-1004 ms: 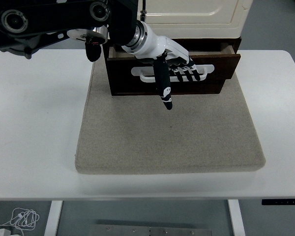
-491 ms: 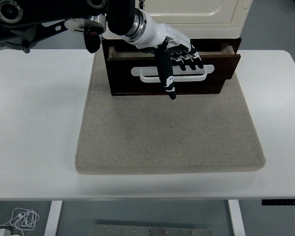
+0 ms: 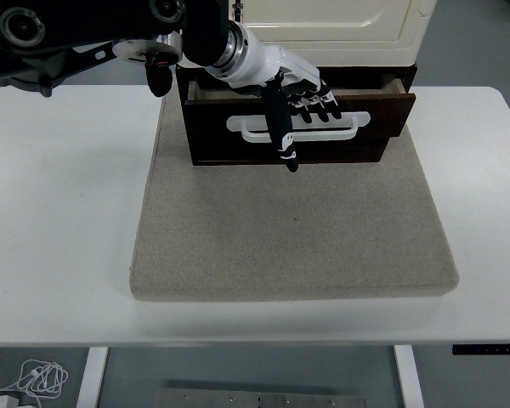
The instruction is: Open the drawer under the combination cabinet
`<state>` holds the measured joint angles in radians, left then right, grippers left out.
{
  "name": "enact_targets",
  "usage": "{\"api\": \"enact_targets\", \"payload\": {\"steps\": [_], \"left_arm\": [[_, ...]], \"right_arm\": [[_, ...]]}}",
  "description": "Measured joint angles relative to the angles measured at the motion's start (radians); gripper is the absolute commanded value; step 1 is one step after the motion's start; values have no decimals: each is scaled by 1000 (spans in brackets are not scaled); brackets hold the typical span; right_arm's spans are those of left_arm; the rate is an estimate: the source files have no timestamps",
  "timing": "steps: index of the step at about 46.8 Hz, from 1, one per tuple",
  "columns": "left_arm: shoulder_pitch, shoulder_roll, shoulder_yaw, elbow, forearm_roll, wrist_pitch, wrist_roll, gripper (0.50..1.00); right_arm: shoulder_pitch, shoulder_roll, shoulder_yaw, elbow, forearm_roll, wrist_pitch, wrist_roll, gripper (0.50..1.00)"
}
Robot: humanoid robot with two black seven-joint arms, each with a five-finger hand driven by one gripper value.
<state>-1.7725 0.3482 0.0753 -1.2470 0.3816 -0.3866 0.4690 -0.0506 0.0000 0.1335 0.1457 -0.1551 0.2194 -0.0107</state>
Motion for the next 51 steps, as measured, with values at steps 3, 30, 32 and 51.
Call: {"api": "enact_targets", "payload": {"steps": [3, 30, 32, 51], "left_arm": [[0, 0, 3, 0, 0, 0, 0, 1000], [-4, 0, 4, -11, 0, -13, 5, 1000], [-7, -1, 4, -11, -1, -13, 5, 1000], [-14, 1, -3, -21, -5, -20, 3, 1000]], "right_arm": [[0, 0, 0, 0, 0, 0, 0, 926], [0, 0, 0, 0, 0, 0, 0, 926], [0, 0, 0, 0, 0, 0, 0, 926], [0, 0, 0, 0, 0, 0, 0, 926]]}}
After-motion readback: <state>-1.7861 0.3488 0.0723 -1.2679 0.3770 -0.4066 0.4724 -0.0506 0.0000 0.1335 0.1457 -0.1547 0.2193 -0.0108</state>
